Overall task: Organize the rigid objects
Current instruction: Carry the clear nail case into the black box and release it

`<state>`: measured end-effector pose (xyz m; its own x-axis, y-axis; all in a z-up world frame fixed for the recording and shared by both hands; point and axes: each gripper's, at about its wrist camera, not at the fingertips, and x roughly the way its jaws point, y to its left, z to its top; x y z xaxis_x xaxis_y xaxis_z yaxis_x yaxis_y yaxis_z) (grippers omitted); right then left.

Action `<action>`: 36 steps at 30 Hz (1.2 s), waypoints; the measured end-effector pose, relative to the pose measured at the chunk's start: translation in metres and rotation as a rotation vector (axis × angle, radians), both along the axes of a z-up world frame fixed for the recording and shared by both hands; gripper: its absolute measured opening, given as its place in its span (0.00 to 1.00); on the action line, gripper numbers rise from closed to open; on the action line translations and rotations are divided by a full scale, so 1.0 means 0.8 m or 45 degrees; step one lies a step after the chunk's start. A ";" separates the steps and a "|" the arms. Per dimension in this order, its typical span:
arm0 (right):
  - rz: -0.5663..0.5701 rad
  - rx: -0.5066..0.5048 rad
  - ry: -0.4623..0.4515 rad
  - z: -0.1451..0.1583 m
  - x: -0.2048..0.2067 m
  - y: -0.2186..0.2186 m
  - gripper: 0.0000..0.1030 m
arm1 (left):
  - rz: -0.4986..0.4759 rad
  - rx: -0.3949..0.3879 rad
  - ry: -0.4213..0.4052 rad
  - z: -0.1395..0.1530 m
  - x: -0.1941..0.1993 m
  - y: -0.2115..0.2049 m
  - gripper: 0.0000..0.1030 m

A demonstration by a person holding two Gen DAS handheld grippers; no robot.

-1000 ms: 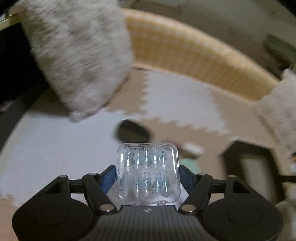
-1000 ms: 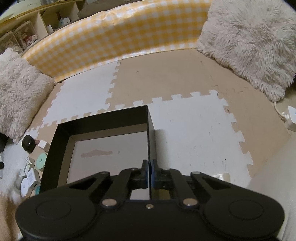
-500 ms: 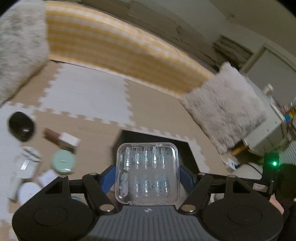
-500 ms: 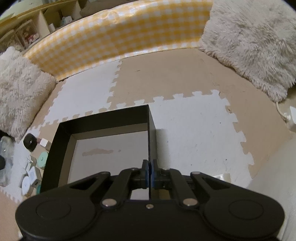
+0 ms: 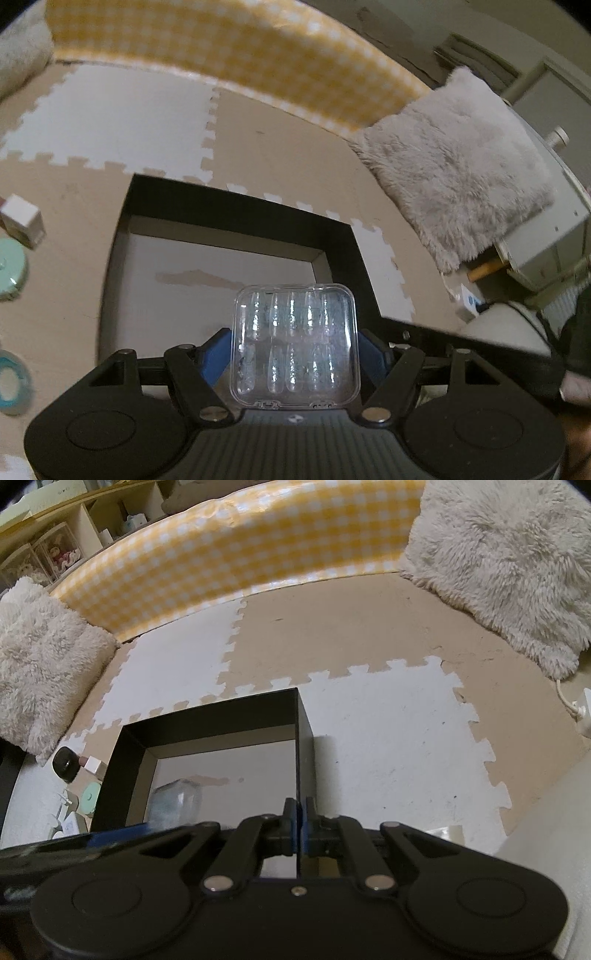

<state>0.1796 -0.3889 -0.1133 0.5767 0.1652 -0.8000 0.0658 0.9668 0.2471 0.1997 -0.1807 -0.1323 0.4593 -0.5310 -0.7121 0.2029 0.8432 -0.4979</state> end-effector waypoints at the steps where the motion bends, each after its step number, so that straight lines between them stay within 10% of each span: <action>1: 0.000 0.003 0.000 0.000 0.000 -0.001 0.04 | 0.015 -0.004 0.006 -0.002 0.006 -0.002 0.71; 22: 0.067 -0.029 -0.006 0.001 -0.001 0.004 0.04 | -0.066 0.213 -0.035 -0.043 0.073 -0.083 0.72; 36: 0.068 -0.016 -0.014 -0.001 -0.002 0.002 0.04 | -0.129 0.228 -0.095 -0.004 0.048 -0.062 0.95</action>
